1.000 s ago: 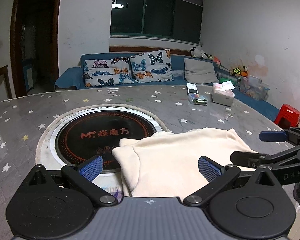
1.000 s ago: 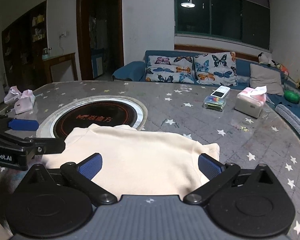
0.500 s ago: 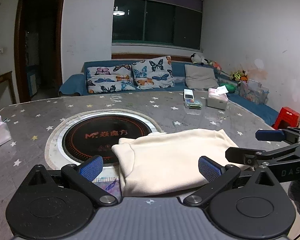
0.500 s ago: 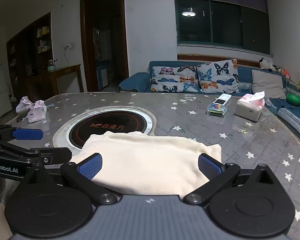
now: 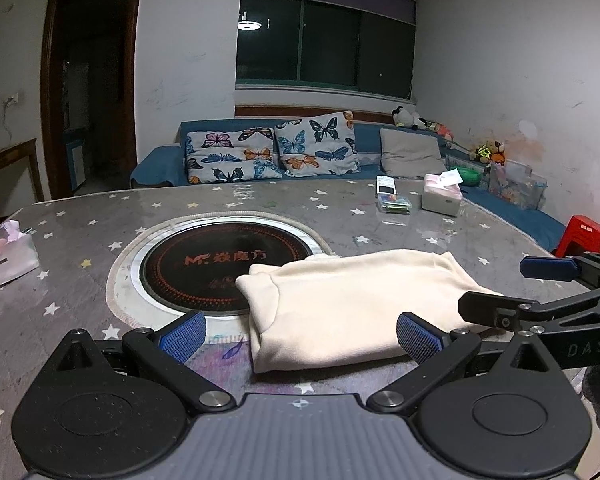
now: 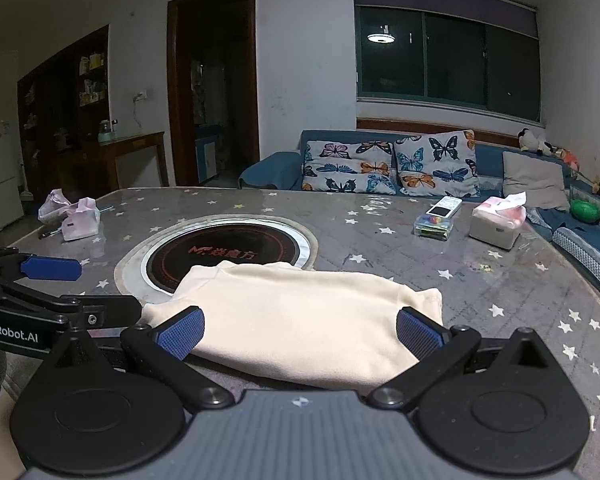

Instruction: Fold clothes

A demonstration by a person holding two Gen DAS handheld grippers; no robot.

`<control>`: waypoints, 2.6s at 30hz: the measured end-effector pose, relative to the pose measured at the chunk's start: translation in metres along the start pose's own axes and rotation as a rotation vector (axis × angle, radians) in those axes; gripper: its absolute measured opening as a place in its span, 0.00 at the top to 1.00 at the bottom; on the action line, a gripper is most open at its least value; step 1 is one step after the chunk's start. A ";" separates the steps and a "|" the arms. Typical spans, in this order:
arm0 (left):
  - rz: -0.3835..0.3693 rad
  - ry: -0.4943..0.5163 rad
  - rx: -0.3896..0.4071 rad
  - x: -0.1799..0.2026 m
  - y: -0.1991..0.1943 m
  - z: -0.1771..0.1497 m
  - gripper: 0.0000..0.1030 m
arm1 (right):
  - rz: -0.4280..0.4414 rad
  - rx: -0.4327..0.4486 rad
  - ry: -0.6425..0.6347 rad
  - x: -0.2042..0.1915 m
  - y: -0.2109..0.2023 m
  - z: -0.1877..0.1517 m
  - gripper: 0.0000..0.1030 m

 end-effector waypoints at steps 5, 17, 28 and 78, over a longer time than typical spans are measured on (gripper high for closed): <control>0.005 -0.008 -0.008 -0.002 -0.001 -0.004 0.00 | -0.009 -0.019 0.001 -0.001 0.000 -0.006 0.00; -0.001 -0.018 -0.027 -0.004 -0.005 -0.014 0.00 | -0.016 -0.030 -0.022 -0.012 -0.010 -0.013 0.00; 0.000 -0.030 -0.053 -0.006 -0.001 -0.015 0.00 | 0.009 -0.047 -0.035 -0.016 -0.005 -0.015 0.00; -0.072 -0.541 -0.254 -0.084 0.099 -0.009 0.24 | 0.345 -0.217 -0.452 -0.131 0.094 -0.034 0.80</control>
Point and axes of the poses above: each gripper's, at about its wrist camera, not at the fingertips, and y roughly the way its jaws point, x to its right, z to its top, the point moved 8 cm from there along y, roughly the way its jaws point, and after that the axes turned 7 degrees about x, right-handed, at the moved point
